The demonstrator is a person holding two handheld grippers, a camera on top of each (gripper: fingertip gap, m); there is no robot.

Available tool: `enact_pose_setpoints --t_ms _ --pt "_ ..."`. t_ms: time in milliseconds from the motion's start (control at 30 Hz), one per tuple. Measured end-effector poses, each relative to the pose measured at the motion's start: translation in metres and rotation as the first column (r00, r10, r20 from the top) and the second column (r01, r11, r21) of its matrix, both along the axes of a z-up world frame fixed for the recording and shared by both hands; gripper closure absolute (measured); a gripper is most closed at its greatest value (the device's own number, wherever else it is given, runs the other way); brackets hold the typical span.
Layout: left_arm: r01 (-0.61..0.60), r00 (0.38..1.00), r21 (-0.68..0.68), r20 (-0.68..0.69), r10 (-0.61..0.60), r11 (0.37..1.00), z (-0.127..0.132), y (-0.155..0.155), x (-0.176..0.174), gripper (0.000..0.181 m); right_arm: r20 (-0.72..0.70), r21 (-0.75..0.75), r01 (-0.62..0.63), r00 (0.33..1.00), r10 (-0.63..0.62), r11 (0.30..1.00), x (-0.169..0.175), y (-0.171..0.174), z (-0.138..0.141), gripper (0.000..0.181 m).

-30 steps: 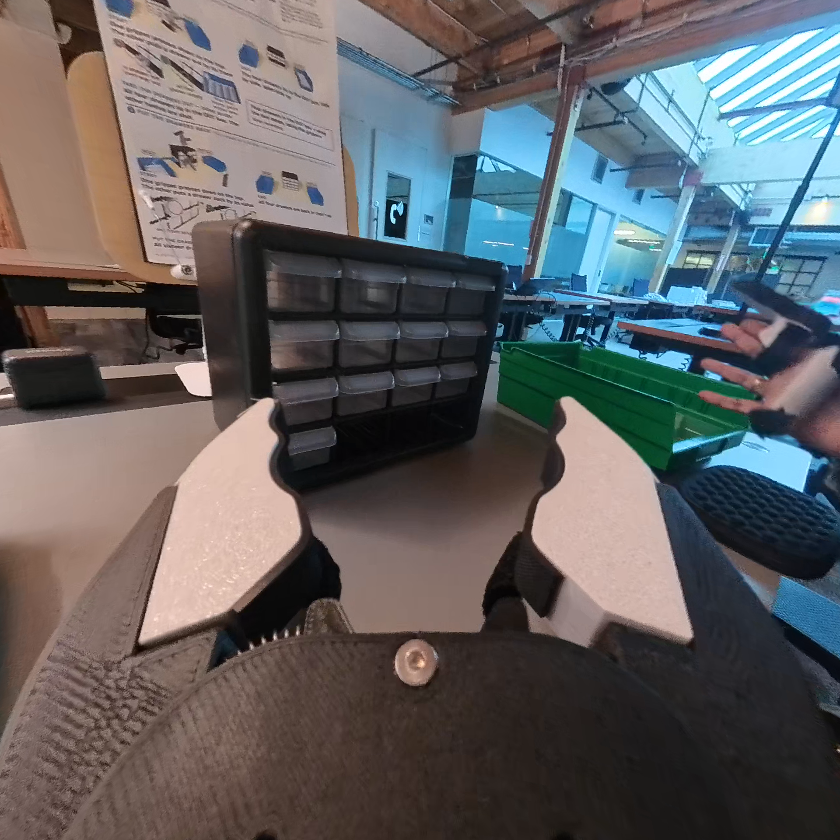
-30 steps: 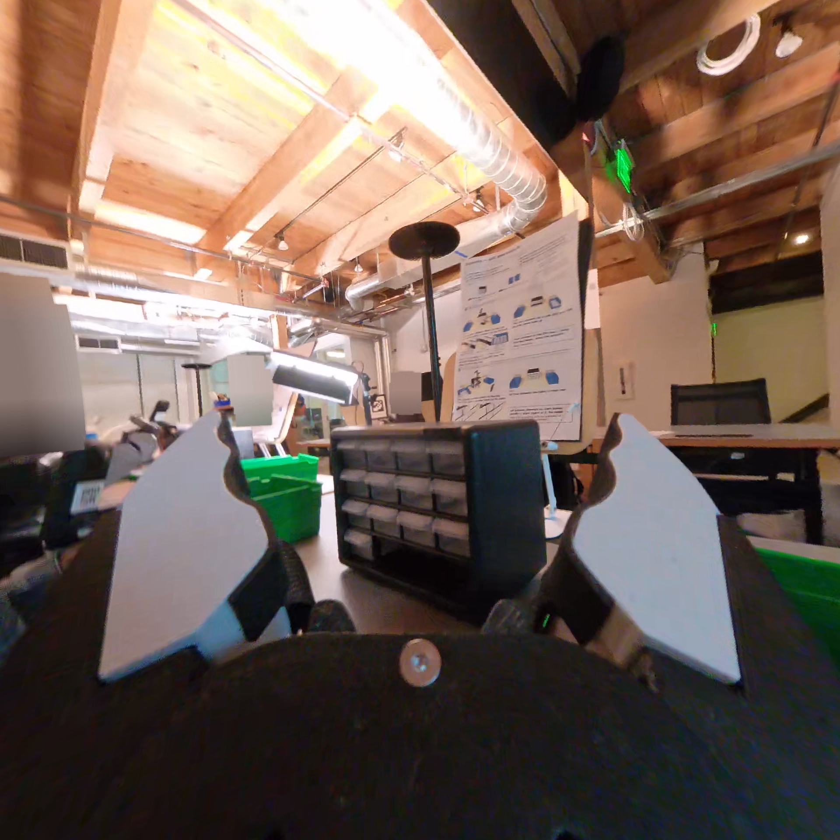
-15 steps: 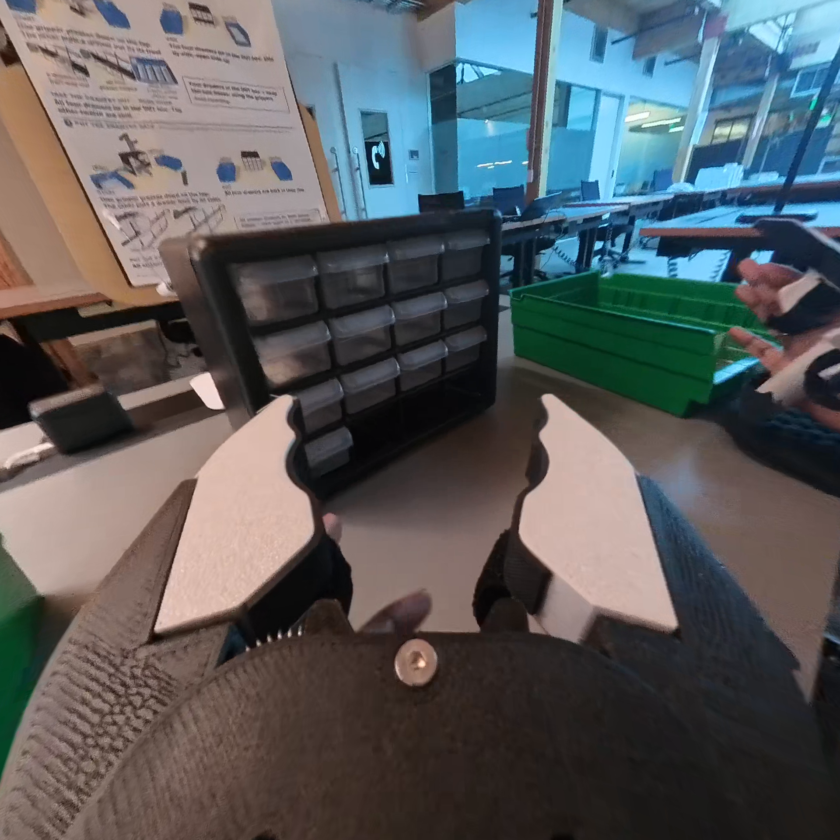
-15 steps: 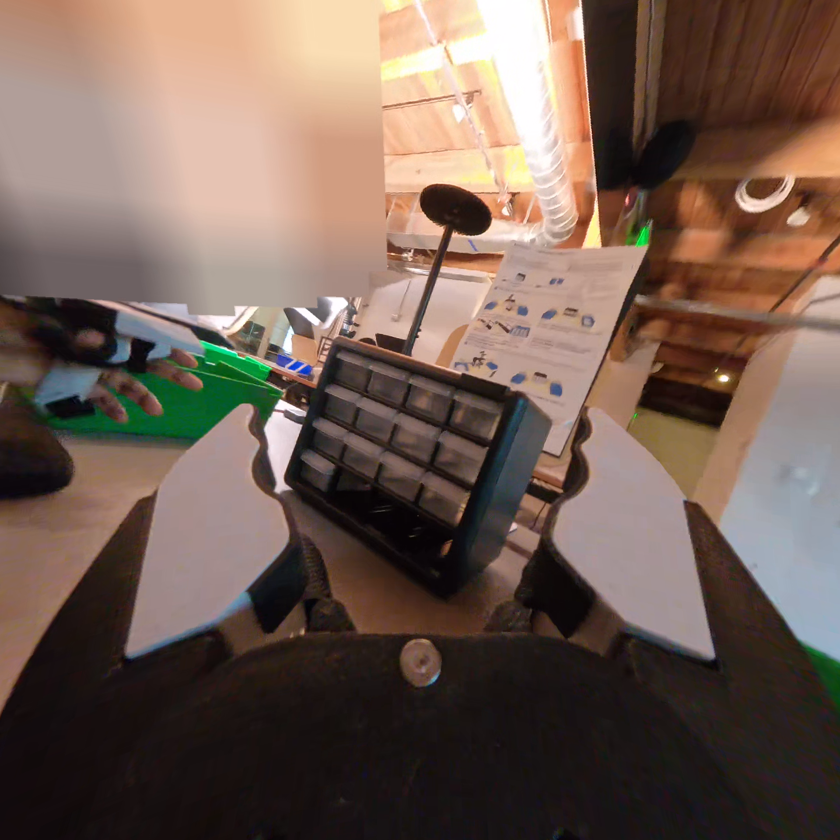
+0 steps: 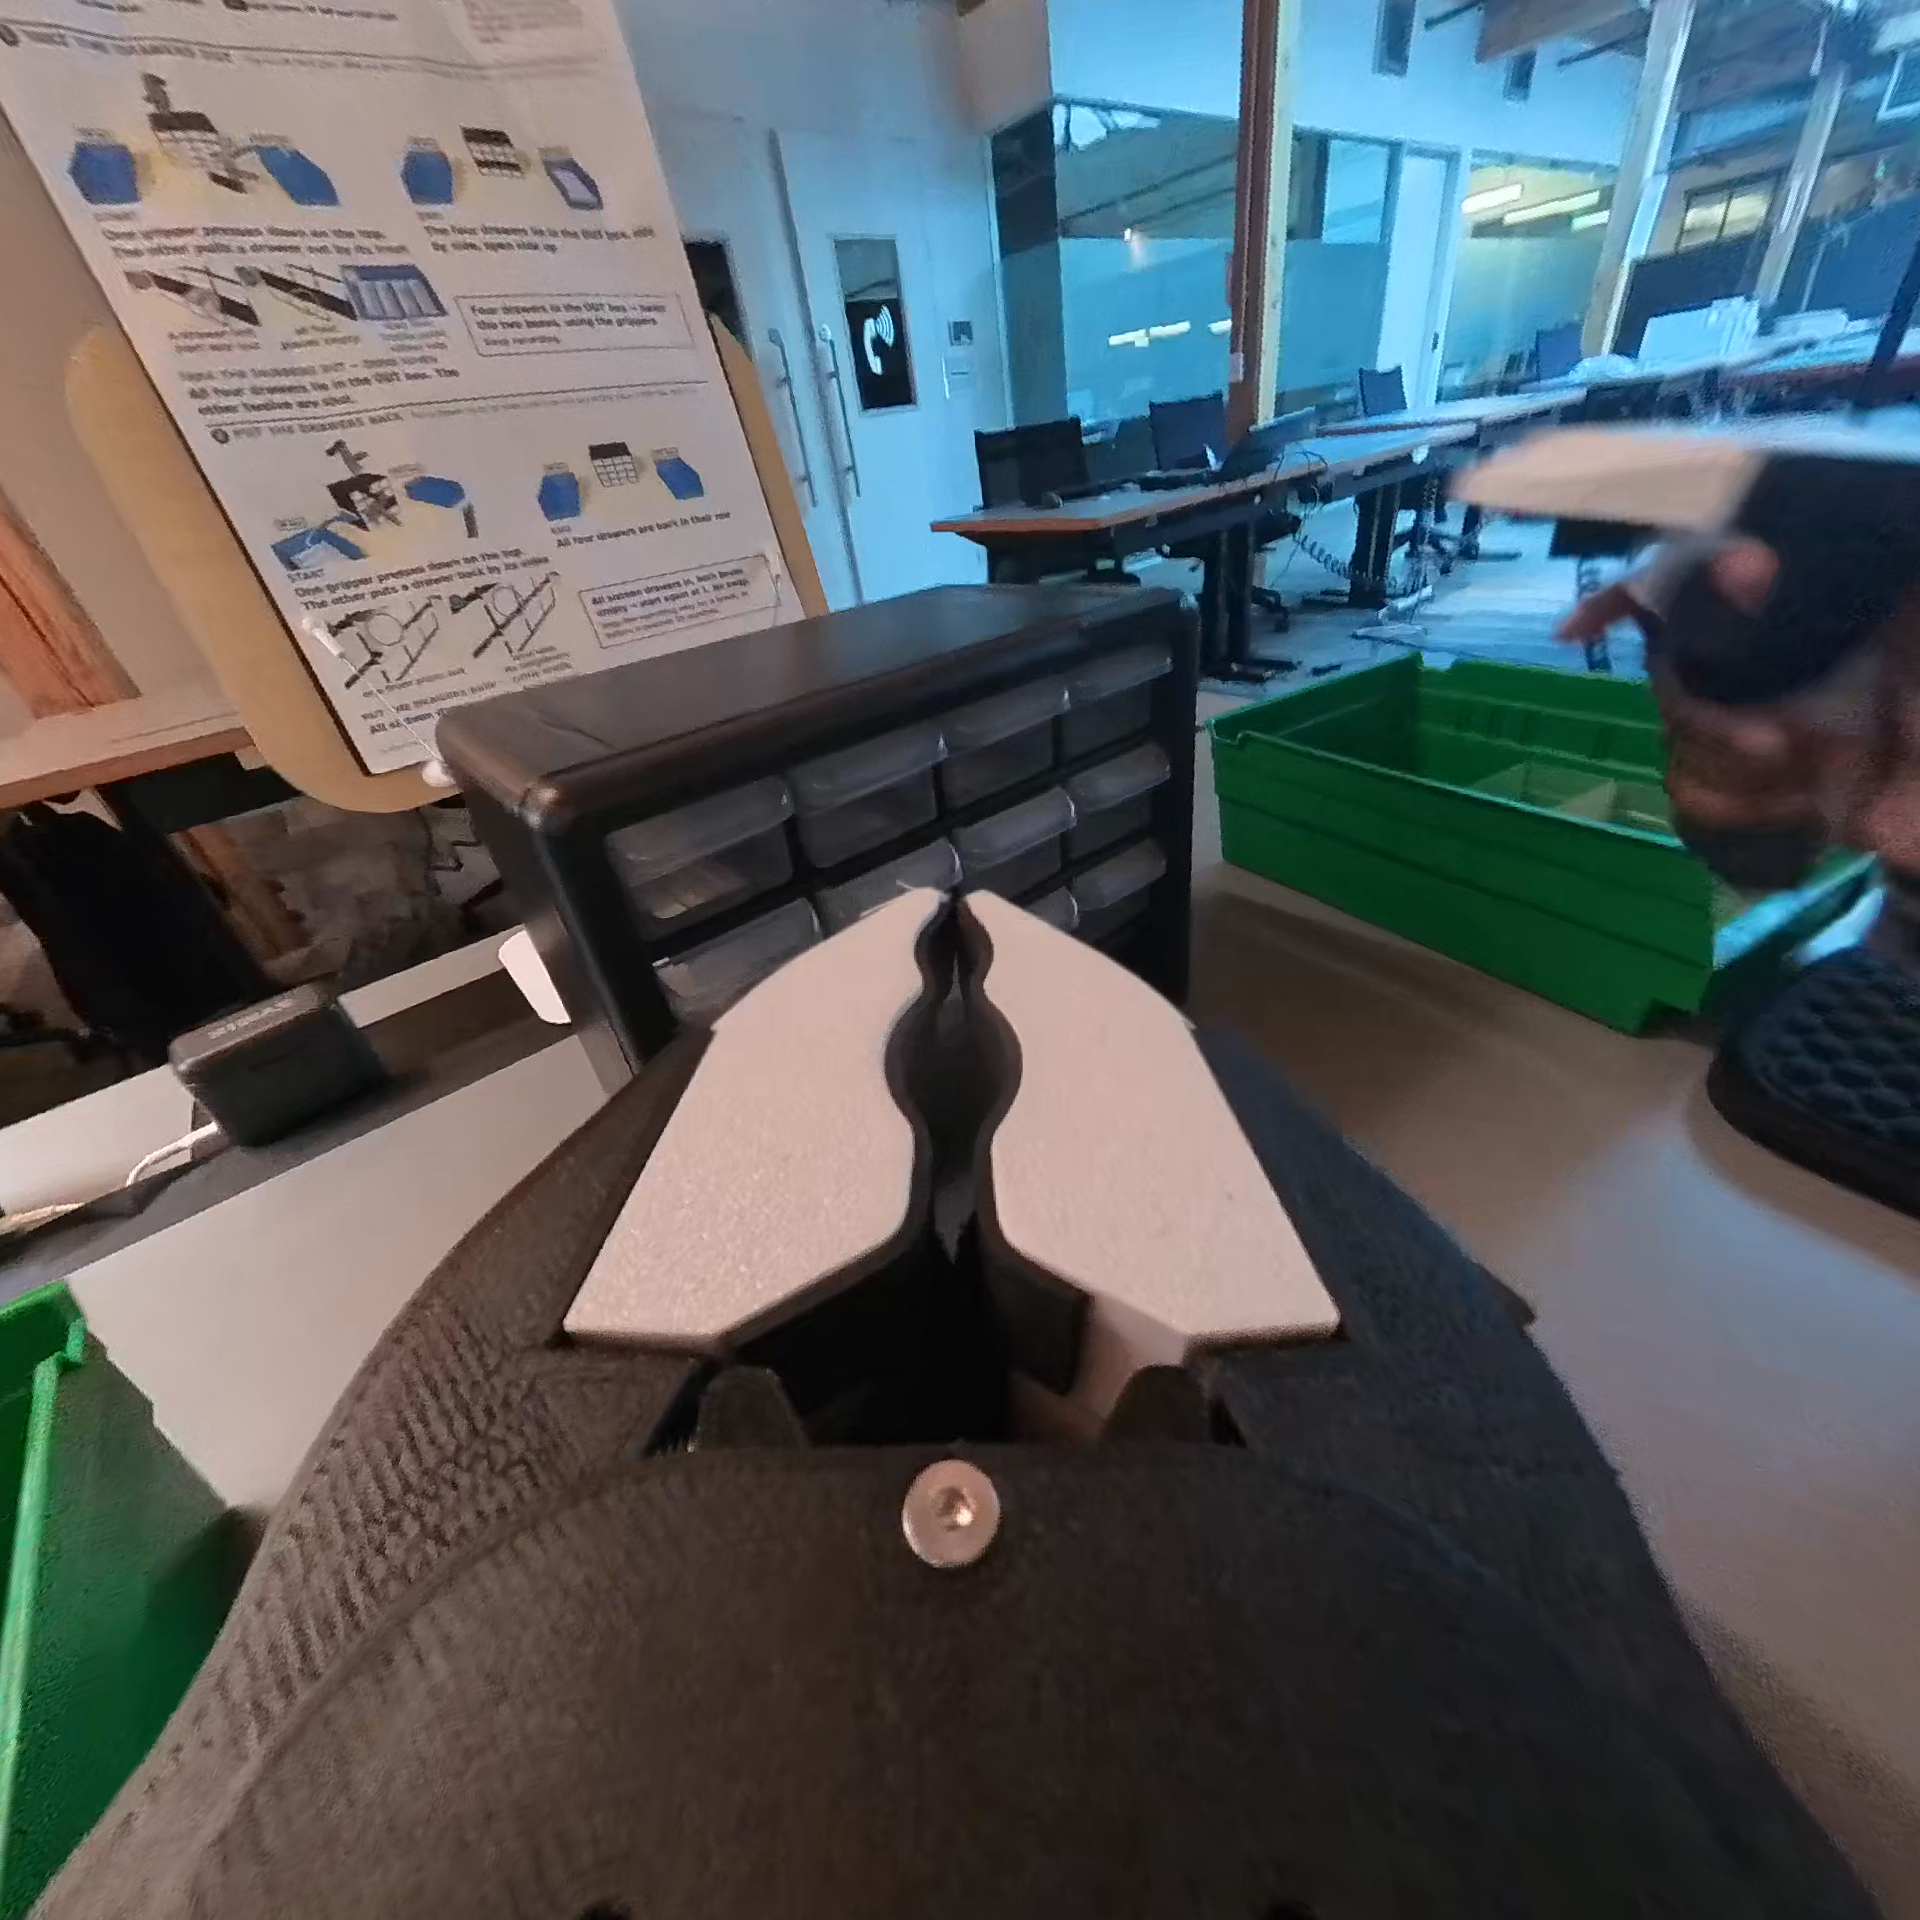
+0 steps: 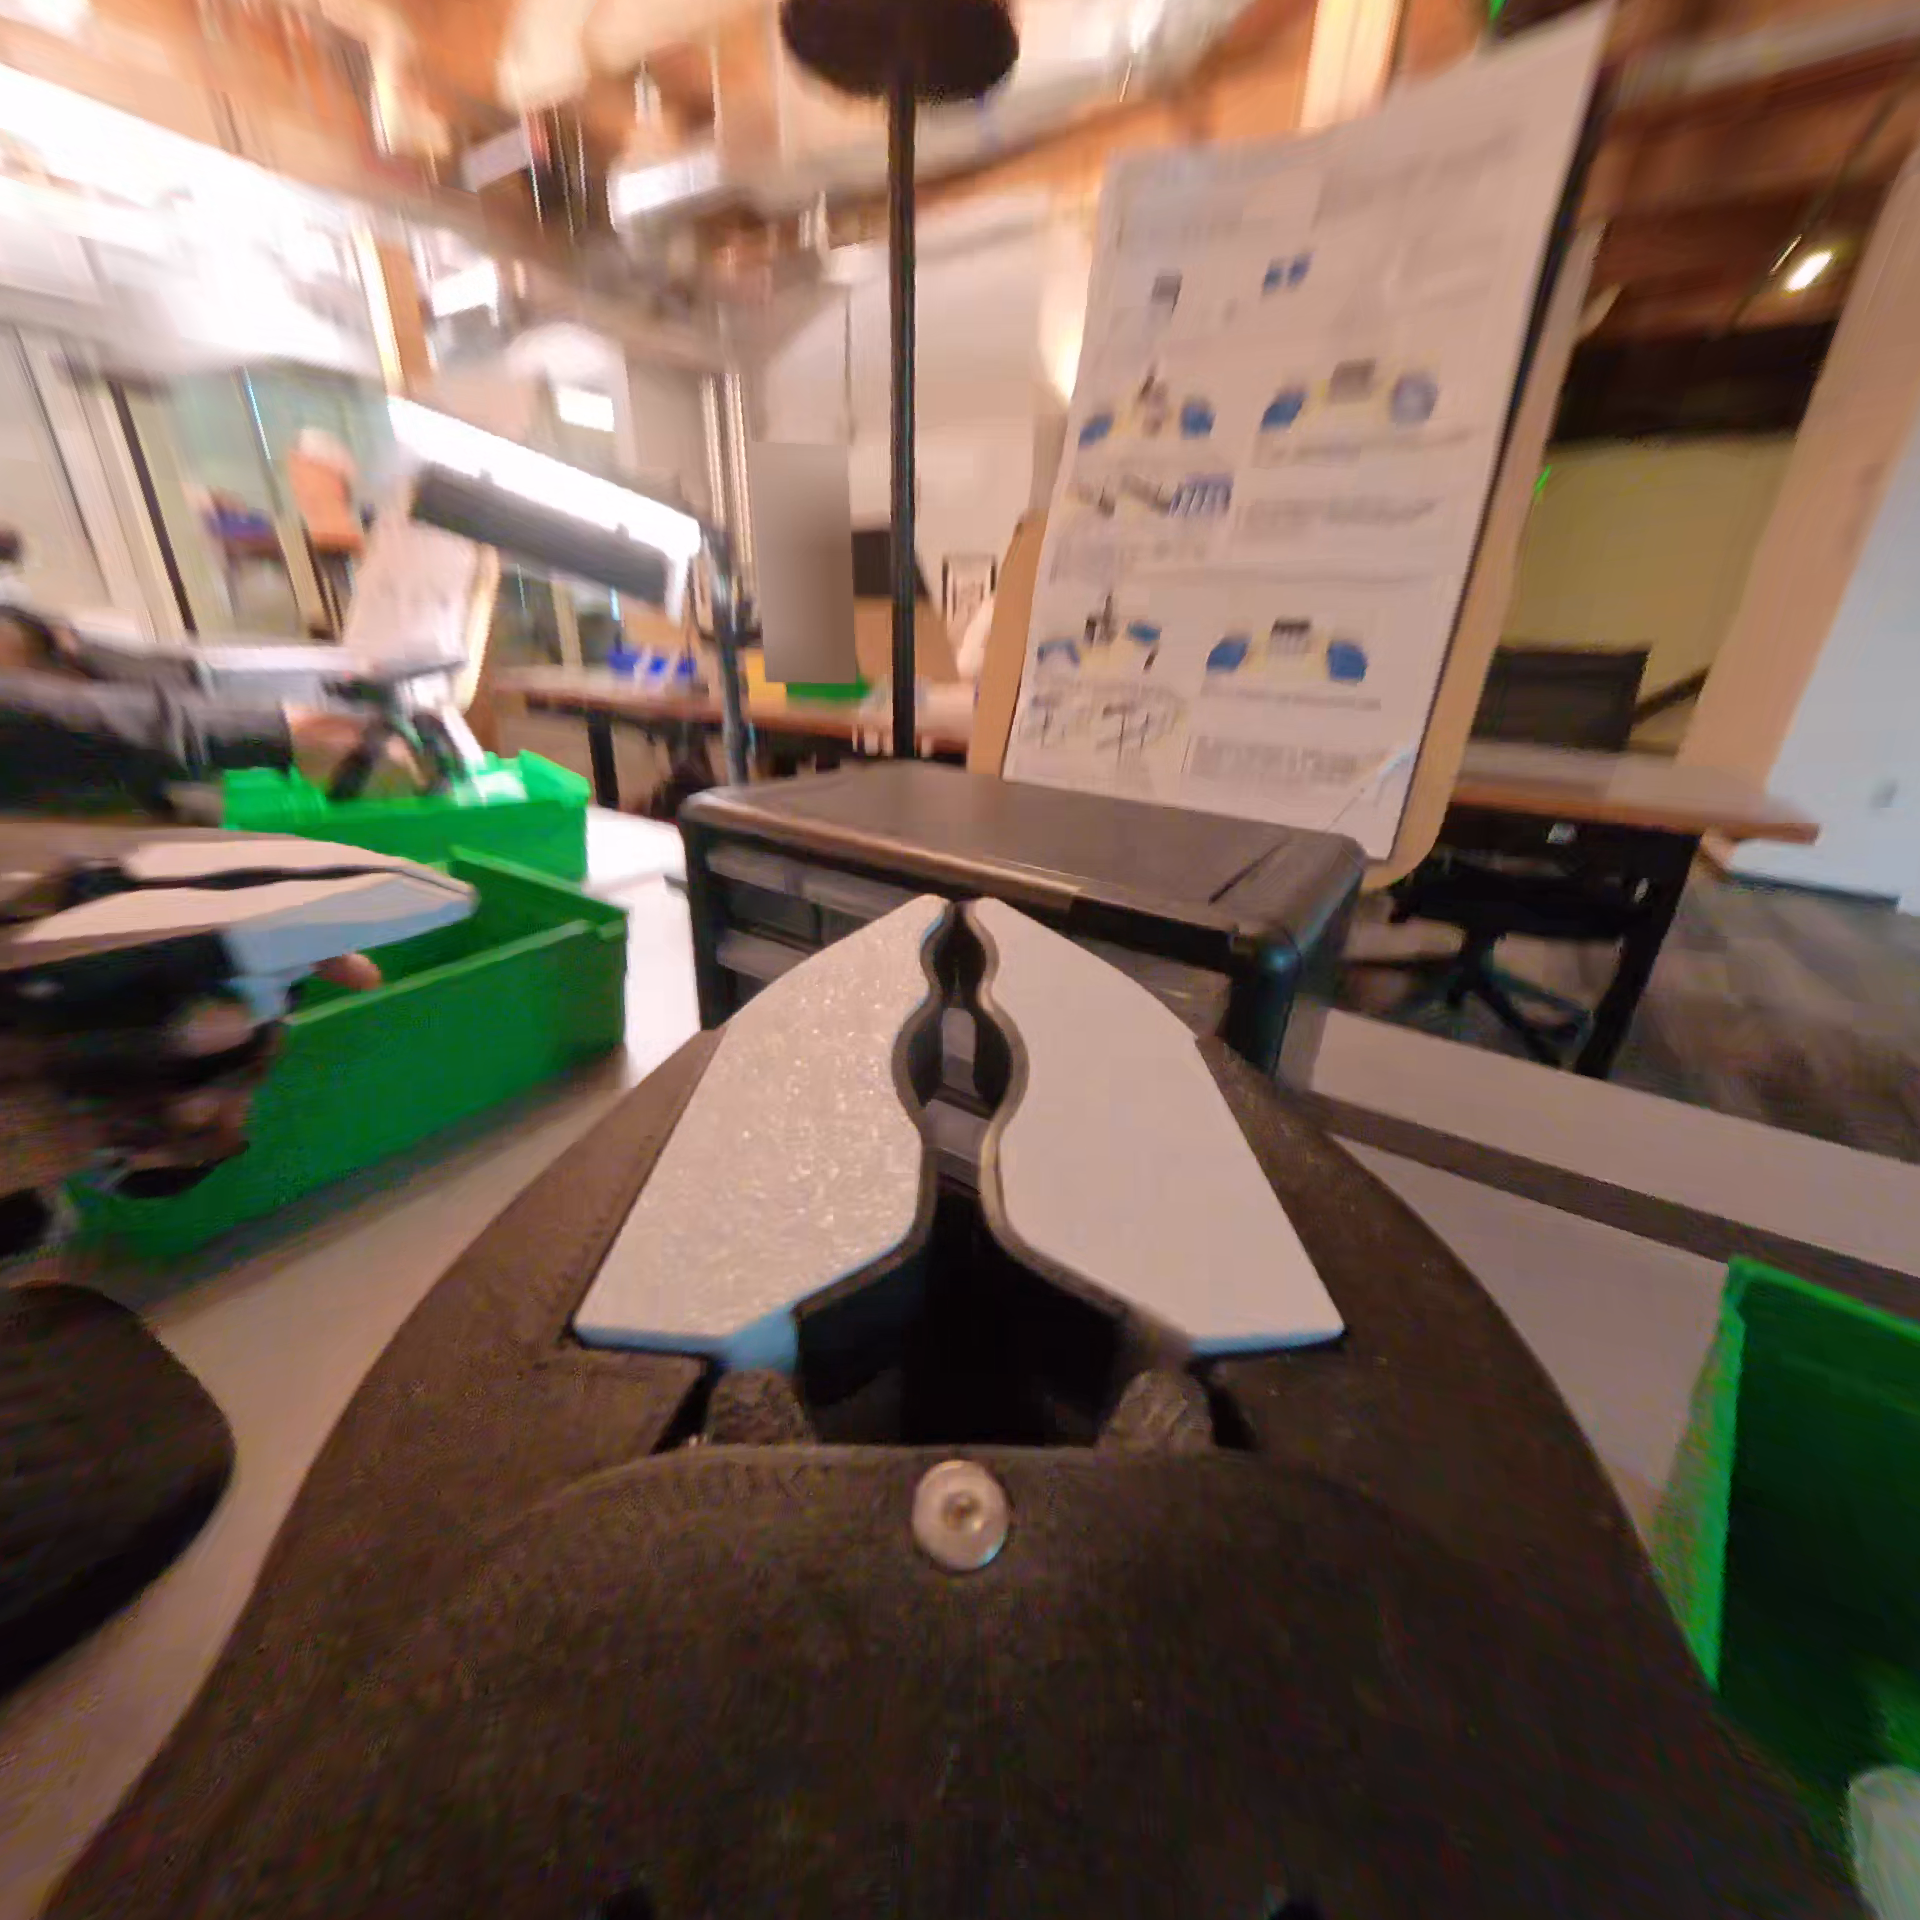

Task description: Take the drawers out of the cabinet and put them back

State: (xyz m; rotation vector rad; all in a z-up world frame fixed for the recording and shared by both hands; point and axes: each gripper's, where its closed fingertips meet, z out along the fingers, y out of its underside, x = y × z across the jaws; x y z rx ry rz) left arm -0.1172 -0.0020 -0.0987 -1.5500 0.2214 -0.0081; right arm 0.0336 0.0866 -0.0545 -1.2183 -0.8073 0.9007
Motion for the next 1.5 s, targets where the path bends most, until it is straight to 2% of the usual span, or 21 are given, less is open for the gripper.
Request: enact_pose_setpoints --t_ms 133,167,267,367,433,500,533,633,700,733,767,867,967,1100,1200,1267,1333,1400,1433,1500 --pt "-0.011 0.999 -0.048 -0.052 0.009 0.999 -0.015 0.006 -0.002 0.181 0.207 -0.034 0.091 0.975 -0.082 0.995 -0.042 0.071 0.003 0.181" --pt "-0.016 0.998 -0.059 -0.061 0.013 0.998 -0.019 0.008 -0.005 0.181 0.254 -0.035 0.121 0.961 -0.108 0.992 -0.048 0.087 -0.002 0.180" --pt "-0.048 0.992 -0.106 -0.120 0.035 0.993 -0.034 0.015 -0.014 0.181 0.377 -0.108 0.118 0.924 -0.069 0.987 -0.067 0.110 -0.031 0.178" --pt "-0.095 0.962 -0.175 -0.270 0.045 0.980 -0.059 0.025 -0.024 0.174 0.317 -0.106 0.113 0.946 -0.074 0.988 -0.068 0.114 -0.031 0.181" --pt "-0.138 0.908 -0.223 -0.417 0.034 0.965 -0.080 0.035 -0.030 0.163 0.286 -0.102 0.113 0.955 -0.080 0.988 -0.068 0.113 -0.031 0.181" --pt "-0.202 0.813 -0.245 -0.581 0.023 0.948 -0.100 0.047 -0.038 0.150 0.262 -0.110 0.111 0.962 -0.079 0.988 -0.068 0.113 -0.031 0.181" --pt "-0.238 0.741 -0.232 -0.671 0.022 0.943 -0.108 0.053 -0.043 0.144 0.258 -0.112 0.109 0.963 -0.077 0.988 -0.068 0.113 -0.031 0.180" --pt "-0.300 0.448 -0.152 -0.894 -0.002 0.942 -0.130 0.072 -0.054 0.136 0.257 -0.110 0.107 0.963 -0.076 0.988 -0.068 0.113 -0.031 0.180" --pt "-0.298 0.245 -0.069 -0.969 0.006 0.952 -0.139 0.081 -0.058 0.136 0.258 -0.108 0.108 0.963 -0.077 0.988 -0.068 0.113 -0.031 0.180" --pt "-0.290 0.178 -0.046 -0.984 0.007 0.956 -0.144 0.085 -0.059 0.136 0.256 -0.108 0.108 0.964 -0.077 0.988 -0.068 0.113 -0.031 0.180" --pt "-0.287 0.153 -0.039 -0.988 0.005 0.957 -0.150 0.088 -0.060 0.137 0.251 -0.109 0.107 0.965 -0.076 0.988 -0.068 0.113 -0.031 0.180" --pt "-0.303 0.168 -0.022 -0.985 0.031 0.953 -0.156 0.093 -0.067 0.145 0.240 -0.112 0.101 0.968 -0.072 0.989 -0.068 0.113 -0.031 0.180" --pt "-0.315 0.129 0.009 -0.990 0.053 0.949 -0.155 0.096 -0.072 0.151 0.238 -0.115 0.097 0.969 -0.068 0.989 -0.068 0.113 -0.031 0.180" --pt "-0.318 0.124 0.031 -0.990 0.073 0.948 -0.152 0.096 -0.072 0.169 0.222 -0.118 0.095 0.973 -0.067 0.988 -0.068 0.113 -0.031 0.180" --pt "-0.305 0.098 0.030 -0.993 0.063 0.952 -0.152 0.088 -0.066 0.170 0.225 -0.114 0.099 0.972 -0.071 0.989 -0.068 0.113 -0.031 0.180" --pt "-0.295 0.109 0.011 -0.993 0.045 0.955 -0.153 0.078 -0.060 0.169 0.230 -0.109 0.101 0.970 -0.073 0.989 -0.068 0.113 -0.031 0.180" --pt "-0.300 0.170 -0.030 -0.985 0.022 0.953 -0.154 0.069 -0.056 0.168 0.231 -0.111 0.100 0.970 -0.072 0.989 -0.068 0.113 -0.031 0.180" --pt "-0.302 0.228 -0.075 -0.974 -0.004 0.950 -0.156 0.066 -0.054 0.144 0.228 -0.115 0.100 0.971 -0.072 0.988 -0.068 0.113 -0.032 0.180" --pt "-0.301 0.239 -0.094 -0.971 -0.020 0.949 -0.157 0.067 -0.053 0.136 0.225 -0.115 0.101 0.972 -0.074 0.988 -0.068 0.113 -0.032 0.180" --pt "-0.316 0.231 -0.129 -0.971 -0.056 0.940 -0.162 0.072 -0.053 0.131 0.225 -0.111 0.106 0.971 -0.079 0.988 -0.068 0.113 -0.032 0.180"
